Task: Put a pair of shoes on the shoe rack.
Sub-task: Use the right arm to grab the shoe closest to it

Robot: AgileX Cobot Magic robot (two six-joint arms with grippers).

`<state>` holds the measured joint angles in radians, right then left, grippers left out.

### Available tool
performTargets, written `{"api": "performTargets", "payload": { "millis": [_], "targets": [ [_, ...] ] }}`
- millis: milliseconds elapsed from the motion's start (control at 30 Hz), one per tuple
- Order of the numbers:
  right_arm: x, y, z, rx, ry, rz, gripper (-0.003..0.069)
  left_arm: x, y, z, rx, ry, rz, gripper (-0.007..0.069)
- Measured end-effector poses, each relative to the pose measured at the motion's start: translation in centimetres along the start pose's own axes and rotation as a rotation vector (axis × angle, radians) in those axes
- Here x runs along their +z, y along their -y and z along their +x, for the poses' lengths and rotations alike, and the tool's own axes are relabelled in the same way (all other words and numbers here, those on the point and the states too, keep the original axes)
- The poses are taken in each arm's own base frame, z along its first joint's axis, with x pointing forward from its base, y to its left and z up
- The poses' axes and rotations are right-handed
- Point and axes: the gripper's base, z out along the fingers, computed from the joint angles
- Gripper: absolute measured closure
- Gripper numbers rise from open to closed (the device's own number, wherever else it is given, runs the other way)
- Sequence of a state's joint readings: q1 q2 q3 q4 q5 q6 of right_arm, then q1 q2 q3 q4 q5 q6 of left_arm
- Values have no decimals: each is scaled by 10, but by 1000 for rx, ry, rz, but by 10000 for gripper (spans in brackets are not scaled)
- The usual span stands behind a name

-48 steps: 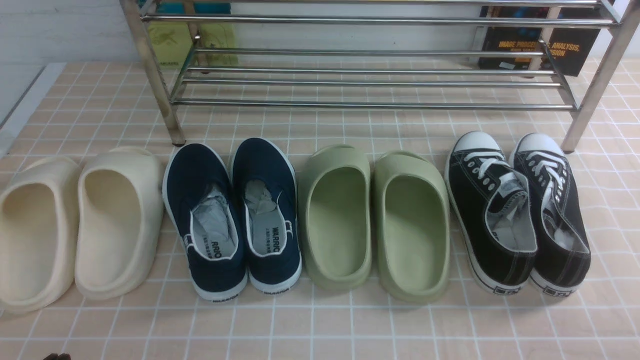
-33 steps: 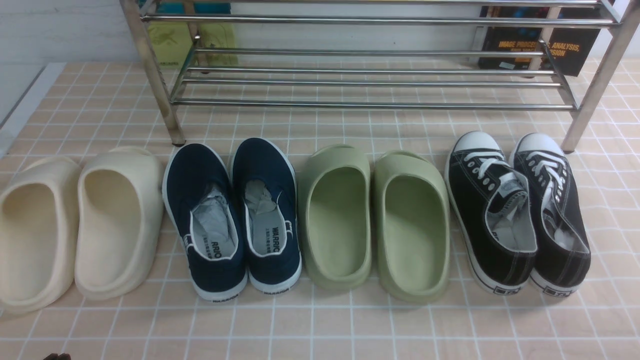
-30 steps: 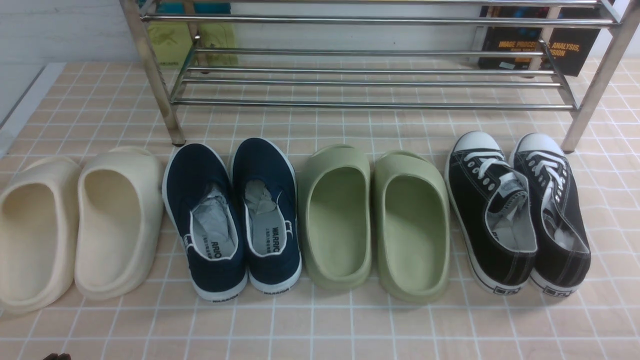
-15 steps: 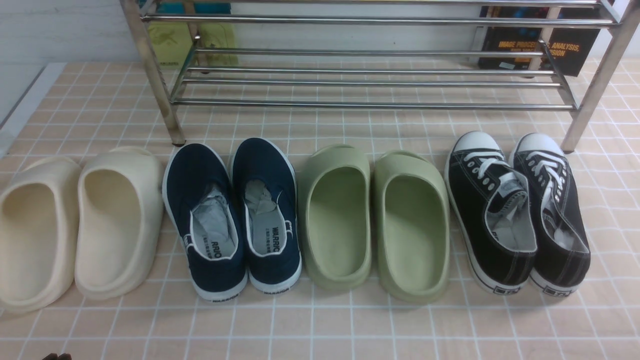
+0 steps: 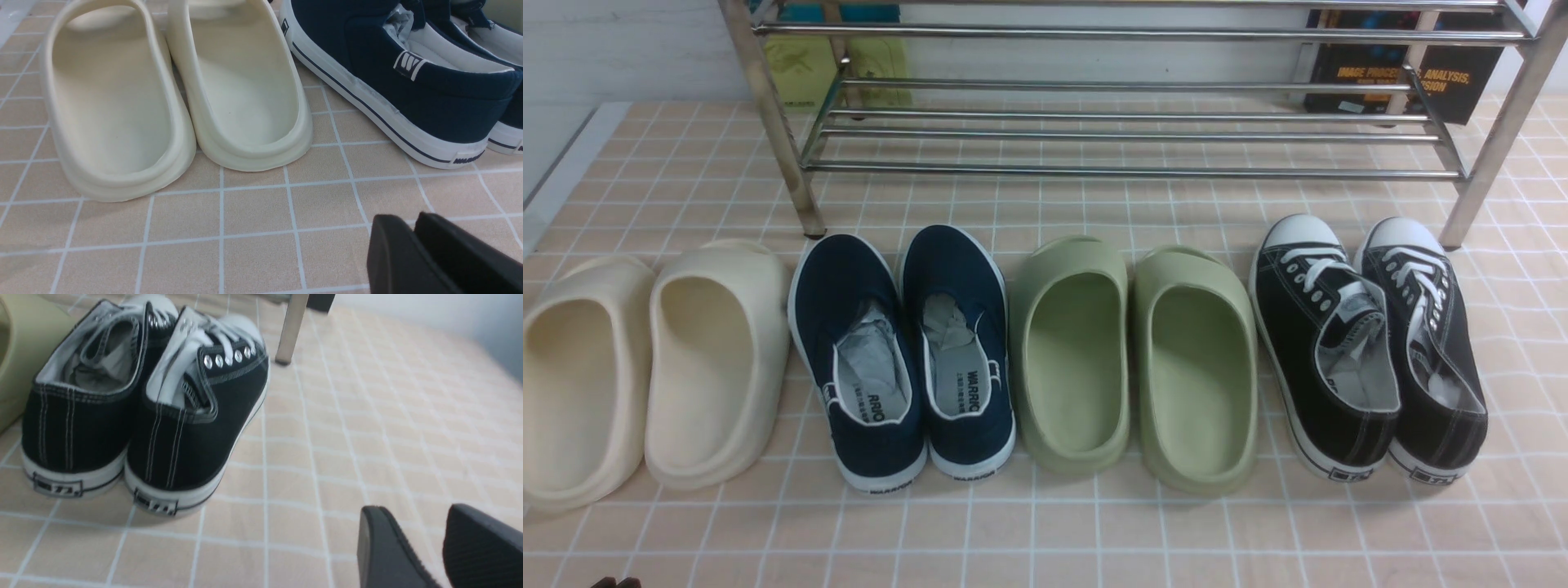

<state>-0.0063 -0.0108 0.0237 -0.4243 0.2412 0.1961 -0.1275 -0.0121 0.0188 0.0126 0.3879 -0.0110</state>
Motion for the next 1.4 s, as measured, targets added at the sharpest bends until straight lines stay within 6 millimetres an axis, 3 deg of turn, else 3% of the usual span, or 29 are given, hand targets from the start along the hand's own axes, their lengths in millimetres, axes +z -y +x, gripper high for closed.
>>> {"api": "performTargets", "payload": {
  "millis": [100, 333, 533, 633, 833, 933, 1100, 1167, 1300, 1400],
  "targets": [
    [-2, -3, -17, -160, 195, -15, 419, 0, 0, 0, 0, 0, 0, 510],
    [-26, -33, -54, -471, 746, -224, 419, 0, 0, 0, 0, 0, 0, 508],
    [-57, -52, -66, -492, 1113, -453, 419, 0, 0, 0, 0, 0, 0, 502],
    [-61, -46, -72, -373, 1164, -428, 419, 0, 0, 0, 0, 0, 0, 498],
    [-58, 6, -108, 154, 1058, -108, 419, 0, 0, 0, 0, 0, 0, 492],
    [-52, 25, -120, 277, 894, 24, 419, 0, 0, 0, 0, 0, 0, 484],
    [-26, 33, -120, 370, 615, 81, 419, 0, 0, 0, 0, 0, 0, 477],
    [-4, 32, -112, 481, 441, 75, 419, 0, 0, 0, 0, 0, 0, 475],
    [22, 22, -98, 539, 214, 18, 419, 0, 0, 0, 0, 0, 0, 471],
    [28, 19, -95, 548, 160, -2, 419, 0, 0, 0, 0, 0, 0, 466]
  ]
}}
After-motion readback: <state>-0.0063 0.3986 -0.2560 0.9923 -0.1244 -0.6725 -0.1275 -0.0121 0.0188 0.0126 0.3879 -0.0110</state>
